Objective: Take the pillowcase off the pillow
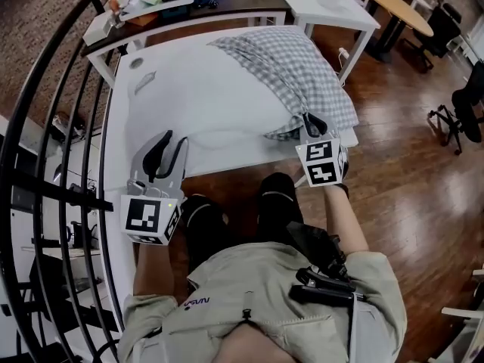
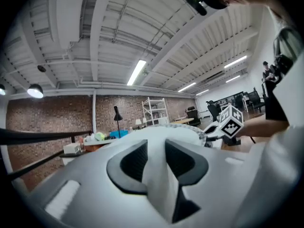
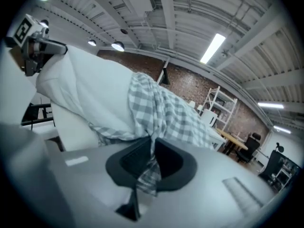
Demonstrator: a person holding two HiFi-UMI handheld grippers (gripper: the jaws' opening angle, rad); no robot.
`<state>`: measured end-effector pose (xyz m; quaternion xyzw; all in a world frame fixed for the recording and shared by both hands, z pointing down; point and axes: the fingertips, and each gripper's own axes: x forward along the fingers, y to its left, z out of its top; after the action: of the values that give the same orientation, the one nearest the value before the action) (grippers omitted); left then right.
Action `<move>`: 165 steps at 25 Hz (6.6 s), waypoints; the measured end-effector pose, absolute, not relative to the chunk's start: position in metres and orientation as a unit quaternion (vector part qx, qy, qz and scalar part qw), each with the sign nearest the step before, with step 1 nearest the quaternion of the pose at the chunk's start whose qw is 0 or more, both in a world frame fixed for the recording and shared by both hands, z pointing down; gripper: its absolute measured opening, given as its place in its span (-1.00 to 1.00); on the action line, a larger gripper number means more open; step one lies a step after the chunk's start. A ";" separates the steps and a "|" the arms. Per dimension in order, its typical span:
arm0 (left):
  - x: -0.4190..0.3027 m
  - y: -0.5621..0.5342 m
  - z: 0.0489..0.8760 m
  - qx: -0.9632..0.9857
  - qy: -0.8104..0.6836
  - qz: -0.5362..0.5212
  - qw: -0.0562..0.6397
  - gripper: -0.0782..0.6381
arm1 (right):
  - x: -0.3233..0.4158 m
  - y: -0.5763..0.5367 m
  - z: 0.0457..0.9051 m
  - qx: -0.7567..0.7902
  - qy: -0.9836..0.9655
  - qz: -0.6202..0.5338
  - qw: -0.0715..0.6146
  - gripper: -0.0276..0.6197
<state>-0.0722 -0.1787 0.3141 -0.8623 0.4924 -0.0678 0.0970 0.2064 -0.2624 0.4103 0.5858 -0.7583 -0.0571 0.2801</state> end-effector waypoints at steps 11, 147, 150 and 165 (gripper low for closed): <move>-0.052 -0.295 0.238 -0.852 0.499 -0.075 0.137 -0.30 | 0.180 -0.221 0.337 0.530 -0.805 -0.127 0.236 -0.57; 0.053 -0.284 0.379 -0.844 0.426 -0.255 0.204 -0.72 | 0.110 -0.350 0.250 0.452 -0.854 -0.163 0.199 -0.33; 0.054 -0.275 0.378 -0.835 0.436 -0.245 0.231 -0.72 | 0.087 -0.381 0.274 0.434 -0.843 -0.156 0.278 -0.21; -0.041 -0.234 0.242 -0.861 0.483 0.028 0.155 -0.75 | 0.212 -0.497 0.265 0.594 -0.699 -0.159 0.364 -0.82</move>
<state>-0.0406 -0.2338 0.2421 -0.8612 0.4834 0.0275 0.1546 0.2124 -0.4970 0.2648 0.5943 -0.6993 -0.1594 0.3639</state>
